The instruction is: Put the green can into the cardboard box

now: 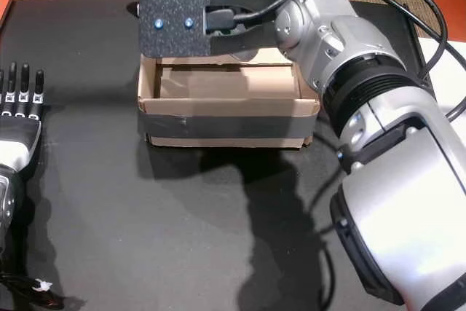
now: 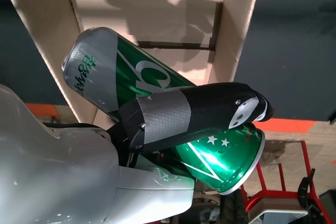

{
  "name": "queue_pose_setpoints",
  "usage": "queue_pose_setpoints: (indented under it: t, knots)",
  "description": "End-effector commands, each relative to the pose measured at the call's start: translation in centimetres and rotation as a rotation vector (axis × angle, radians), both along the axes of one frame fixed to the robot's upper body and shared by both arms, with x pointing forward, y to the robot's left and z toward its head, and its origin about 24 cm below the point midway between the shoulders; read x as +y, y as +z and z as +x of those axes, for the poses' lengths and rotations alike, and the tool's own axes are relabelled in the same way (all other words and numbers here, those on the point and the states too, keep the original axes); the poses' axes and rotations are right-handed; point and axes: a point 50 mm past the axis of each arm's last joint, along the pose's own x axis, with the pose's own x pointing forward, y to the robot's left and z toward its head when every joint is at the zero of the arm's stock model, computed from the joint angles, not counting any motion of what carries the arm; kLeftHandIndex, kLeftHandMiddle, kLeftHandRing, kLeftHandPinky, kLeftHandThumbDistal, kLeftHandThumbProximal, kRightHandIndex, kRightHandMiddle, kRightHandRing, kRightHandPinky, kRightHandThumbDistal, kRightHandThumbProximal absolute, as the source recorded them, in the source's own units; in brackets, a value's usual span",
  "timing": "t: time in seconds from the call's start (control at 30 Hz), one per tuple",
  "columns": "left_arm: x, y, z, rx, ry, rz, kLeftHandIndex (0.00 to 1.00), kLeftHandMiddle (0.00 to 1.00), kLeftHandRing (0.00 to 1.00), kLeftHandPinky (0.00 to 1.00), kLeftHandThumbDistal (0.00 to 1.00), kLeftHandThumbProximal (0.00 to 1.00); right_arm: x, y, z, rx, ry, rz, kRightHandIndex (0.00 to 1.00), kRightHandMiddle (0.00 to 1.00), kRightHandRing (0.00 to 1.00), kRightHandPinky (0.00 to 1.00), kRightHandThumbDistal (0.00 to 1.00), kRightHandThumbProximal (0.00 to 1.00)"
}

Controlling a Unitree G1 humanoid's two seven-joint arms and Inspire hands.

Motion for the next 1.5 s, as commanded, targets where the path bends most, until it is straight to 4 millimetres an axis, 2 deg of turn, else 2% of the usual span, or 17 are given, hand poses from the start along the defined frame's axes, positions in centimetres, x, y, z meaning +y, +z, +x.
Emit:
queue_pose_setpoints:
  t: [0.0, 0.07, 0.13, 0.27, 0.4, 0.53, 0.77, 0.87, 0.97, 1.07, 1.17, 1.23, 1.3, 1.33, 1.37, 1.4, 1.47]
  knots:
    - [-0.1, -0.6, -0.4, 0.018, -0.003, -0.009, 0.53, 0.57, 0.71, 0.82, 0.0, 1.0, -0.1, 0.4, 0.0, 0.003, 0.009, 0.021, 0.56, 0.5, 0.53, 0.6, 0.85, 0.81]
    - [0.0, -0.6, -0.4, 0.015, -0.007, -0.002, 0.53, 0.57, 0.71, 0.82, 0.0, 1.0, -0.1, 0.4, 0.0, 0.019, 0.005, 0.035, 0.58, 0.52, 0.56, 0.63, 0.89, 0.8]
    - [0.0, -0.6, -0.4, 0.017, -0.006, -0.003, 0.53, 0.57, 0.71, 0.82, 0.0, 1.0, -0.1, 0.4, 0.0, 0.036, 0.003, 0.056, 0.58, 0.53, 0.58, 0.66, 0.83, 0.76]
    - [0.0, -0.6, -0.4, 0.026, 0.001, -0.01, 0.54, 0.57, 0.69, 0.8, 0.0, 1.0, 0.0, 0.6, 0.1, 0.059, 0.001, 0.073, 0.6, 0.56, 0.61, 0.68, 0.84, 0.77]
    - [0.1, -0.6, -0.4, 0.025, 0.001, -0.004, 0.54, 0.58, 0.7, 0.81, 0.0, 1.0, 0.1, 0.7, 0.1, 0.062, 0.006, 0.062, 0.59, 0.55, 0.6, 0.67, 0.77, 0.75]
    - [0.2, -0.6, -0.4, 0.021, 0.003, -0.01, 0.56, 0.59, 0.71, 0.82, 0.0, 1.0, 0.1, 0.7, 0.0, 0.068, 0.01, 0.063, 0.59, 0.55, 0.6, 0.68, 0.82, 0.73]
    - [0.2, -0.6, -0.4, 0.017, 0.0, -0.004, 0.56, 0.57, 0.68, 0.83, 0.0, 1.0, 0.2, 0.6, 0.0, 0.072, 0.007, 0.053, 0.59, 0.56, 0.63, 0.71, 0.82, 0.7]
    - [0.2, -0.6, -0.4, 0.015, 0.0, -0.006, 0.56, 0.58, 0.69, 0.83, 0.0, 1.0, 0.1, 0.6, 0.0, 0.082, 0.009, 0.076, 0.61, 0.6, 0.67, 0.74, 0.89, 0.71]
    - [0.2, -0.6, -0.5, 0.011, 0.002, -0.007, 0.55, 0.57, 0.69, 0.85, 0.0, 1.0, -0.2, 1.1, 0.1, 0.073, 0.017, 0.09, 0.71, 0.7, 0.76, 0.81, 0.88, 0.7]
    - [0.2, -0.6, -0.5, 0.014, 0.008, -0.009, 0.56, 0.59, 0.72, 0.84, 0.0, 1.0, -0.5, 2.2, 0.1, -0.026, 0.045, 0.063, 0.74, 0.77, 0.79, 0.83, 0.82, 0.71]
    - [0.3, -0.6, -0.4, 0.023, 0.011, -0.012, 0.55, 0.59, 0.72, 0.84, 0.0, 1.0, -1.1, 3.7, 0.0, -0.181, 0.087, 0.108, 0.59, 0.65, 0.73, 0.8, 0.8, 0.69]
    - [0.4, -0.6, -0.4, 0.019, 0.007, -0.007, 0.56, 0.59, 0.71, 0.84, 0.0, 1.0, -1.8, 4.7, -0.2, -0.284, 0.108, 0.11, 0.57, 0.63, 0.73, 0.81, 0.84, 0.76]
    - [0.5, -0.6, -0.5, 0.013, 0.004, -0.004, 0.56, 0.59, 0.71, 0.84, 0.0, 1.0, -2.6, 5.9, -0.4, -0.409, 0.129, 0.102, 0.52, 0.61, 0.71, 0.81, 0.9, 0.76]
    - [0.5, -0.6, -0.5, 0.011, 0.003, -0.004, 0.55, 0.59, 0.71, 0.85, 0.0, 1.0, -3.1, 6.5, -0.6, -0.472, 0.141, 0.106, 0.53, 0.65, 0.74, 0.81, 0.89, 0.71]
    - [0.6, -0.7, -0.6, 0.013, 0.006, -0.004, 0.55, 0.58, 0.7, 0.84, 0.0, 1.0, -3.6, 7.2, -0.8, -0.524, 0.154, 0.128, 0.53, 0.64, 0.75, 0.82, 0.8, 0.59]
    - [0.6, -0.7, -0.6, 0.014, 0.009, -0.004, 0.54, 0.58, 0.69, 0.84, 0.0, 1.0, -4.1, 7.7, -1.0, -0.562, 0.164, 0.154, 0.53, 0.64, 0.76, 0.83, 0.78, 0.46]
    - [0.6, -0.7, -0.6, 0.01, 0.01, -0.004, 0.57, 0.6, 0.7, 0.85, 0.0, 1.0, -5.5, 8.9, -1.7, -0.649, 0.19, 0.221, 0.54, 0.64, 0.78, 0.86, 0.96, 0.64]
